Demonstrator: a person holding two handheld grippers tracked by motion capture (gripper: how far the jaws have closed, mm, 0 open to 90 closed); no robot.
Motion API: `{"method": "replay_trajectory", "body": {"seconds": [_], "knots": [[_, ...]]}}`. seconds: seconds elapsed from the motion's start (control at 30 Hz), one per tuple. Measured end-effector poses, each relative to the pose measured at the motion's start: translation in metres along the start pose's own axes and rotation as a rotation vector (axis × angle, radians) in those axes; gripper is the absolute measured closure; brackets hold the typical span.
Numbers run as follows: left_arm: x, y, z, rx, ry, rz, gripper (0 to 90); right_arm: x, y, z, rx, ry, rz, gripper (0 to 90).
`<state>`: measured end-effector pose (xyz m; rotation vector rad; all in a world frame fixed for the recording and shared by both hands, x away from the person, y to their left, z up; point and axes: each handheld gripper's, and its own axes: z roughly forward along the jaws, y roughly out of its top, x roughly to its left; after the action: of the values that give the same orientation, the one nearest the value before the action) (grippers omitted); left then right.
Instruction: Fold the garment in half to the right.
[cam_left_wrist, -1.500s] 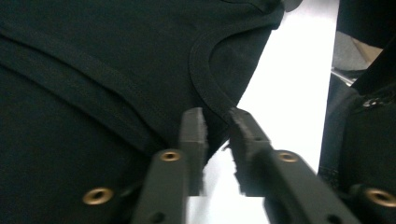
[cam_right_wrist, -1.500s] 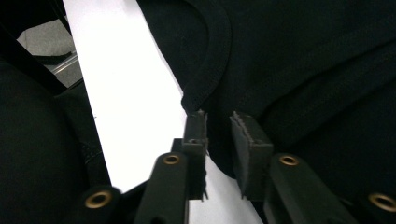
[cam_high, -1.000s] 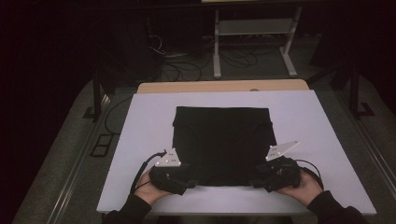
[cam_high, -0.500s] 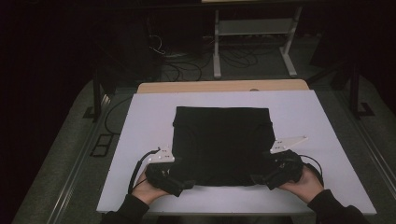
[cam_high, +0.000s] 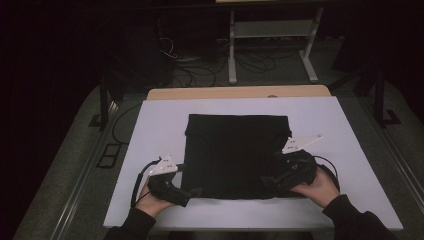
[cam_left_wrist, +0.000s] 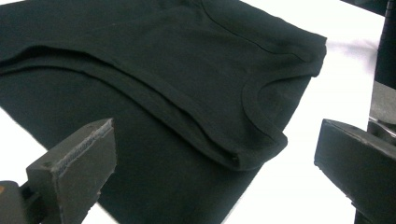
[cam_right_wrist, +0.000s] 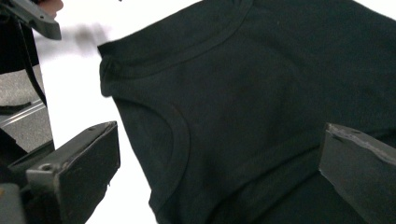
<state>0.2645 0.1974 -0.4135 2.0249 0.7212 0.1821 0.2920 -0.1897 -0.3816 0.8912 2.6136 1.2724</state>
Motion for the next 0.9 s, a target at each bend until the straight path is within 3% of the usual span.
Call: {"method": "replay_trajectory", "body": {"seconds": [0.57, 0.9], "knots": [[0.012, -0.008, -0.013, -0.03, 0.054, -0.016, 0.0, -0.008, 0.043, 0.021, -0.016, 0.013, -0.025, 0.0], [0.017, -0.014, -0.018, -0.014, 0.076, -0.015, 0.0, -0.016, 0.068, 0.031, -0.017, 0.015, -0.031, 0.0]]}}
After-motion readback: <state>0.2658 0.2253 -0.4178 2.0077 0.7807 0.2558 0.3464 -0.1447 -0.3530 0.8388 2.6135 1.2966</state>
